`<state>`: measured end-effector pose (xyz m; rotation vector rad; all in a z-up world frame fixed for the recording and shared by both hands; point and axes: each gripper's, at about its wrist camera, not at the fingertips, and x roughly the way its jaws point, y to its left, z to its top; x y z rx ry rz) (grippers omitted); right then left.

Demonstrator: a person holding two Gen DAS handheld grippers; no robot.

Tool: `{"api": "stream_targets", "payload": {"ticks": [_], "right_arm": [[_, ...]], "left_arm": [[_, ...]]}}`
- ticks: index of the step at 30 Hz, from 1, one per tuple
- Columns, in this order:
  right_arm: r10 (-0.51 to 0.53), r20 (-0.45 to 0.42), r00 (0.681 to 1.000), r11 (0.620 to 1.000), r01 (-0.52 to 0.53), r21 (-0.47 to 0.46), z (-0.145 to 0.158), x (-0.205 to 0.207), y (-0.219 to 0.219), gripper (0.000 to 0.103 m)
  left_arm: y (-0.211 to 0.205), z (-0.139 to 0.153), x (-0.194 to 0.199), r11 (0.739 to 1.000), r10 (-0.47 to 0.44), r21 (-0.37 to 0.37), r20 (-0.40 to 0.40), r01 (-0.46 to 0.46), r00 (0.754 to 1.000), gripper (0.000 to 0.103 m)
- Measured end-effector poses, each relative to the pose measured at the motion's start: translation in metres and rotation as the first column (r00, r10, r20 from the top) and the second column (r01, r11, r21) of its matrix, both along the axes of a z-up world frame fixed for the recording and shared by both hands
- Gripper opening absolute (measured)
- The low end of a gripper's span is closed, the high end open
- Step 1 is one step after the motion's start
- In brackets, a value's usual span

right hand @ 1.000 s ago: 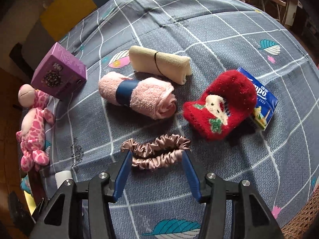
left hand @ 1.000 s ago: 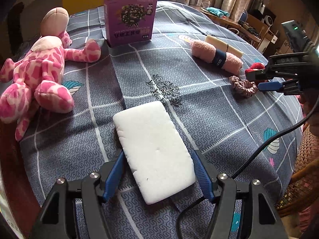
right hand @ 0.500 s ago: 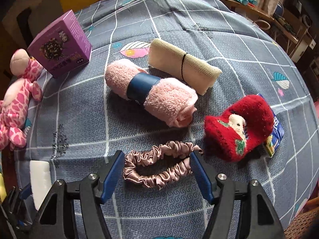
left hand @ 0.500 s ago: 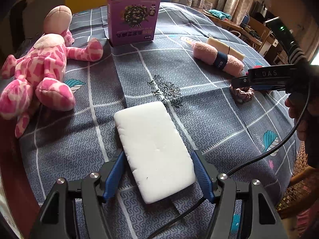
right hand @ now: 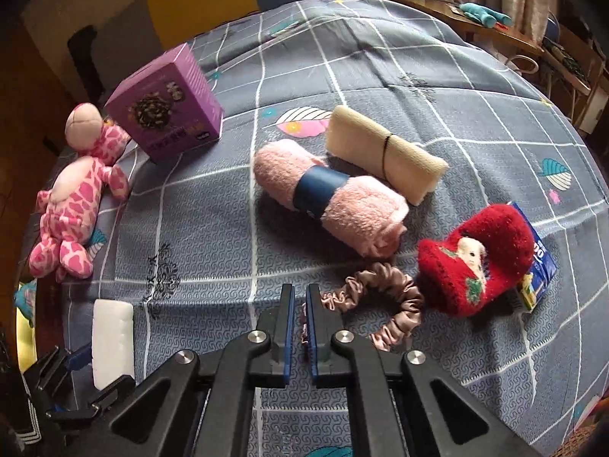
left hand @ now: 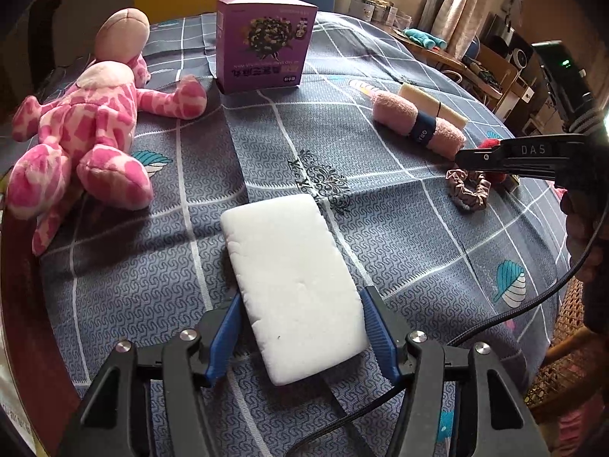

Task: Organize soft objects
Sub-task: 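Grasp the satin scrunchie with the right tool while the left tool holds the sponge, then carry the white sponge into the gold tray and open the left tool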

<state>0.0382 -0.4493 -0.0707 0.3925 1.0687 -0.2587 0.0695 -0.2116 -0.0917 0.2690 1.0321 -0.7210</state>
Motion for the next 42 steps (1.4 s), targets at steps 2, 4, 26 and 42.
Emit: {"api": "stream_targets", "payload": {"ticks": [2,4,26,42], "right_arm": [[-0.002,-0.053,0.999,1.0,0.0,-0.02,-0.009,0.006,0.001,0.004],[-0.042,-0.039,0.998,0.999,0.041,-0.007,-0.008,0.002,-0.007,0.005],[-0.121,-0.158,0.98,0.991,0.11,-0.075,-0.026,0.003,-0.013,0.074],[-0.113,-0.144,0.983,0.986,0.093,-0.139,-0.022,-0.001,-0.01,0.021]], "left_arm": [[0.003,0.001,0.001,1.0,0.011,-0.002,0.007,-0.011,1.0,0.06],[0.007,0.006,0.0,1.0,0.021,-0.014,0.021,-0.02,1.0,0.06],[0.034,0.041,-0.018,0.992,0.055,-0.113,0.053,-0.048,0.997,0.06],[0.083,0.083,-0.025,0.976,0.112,-0.195,0.093,-0.092,0.989,0.061]]}}
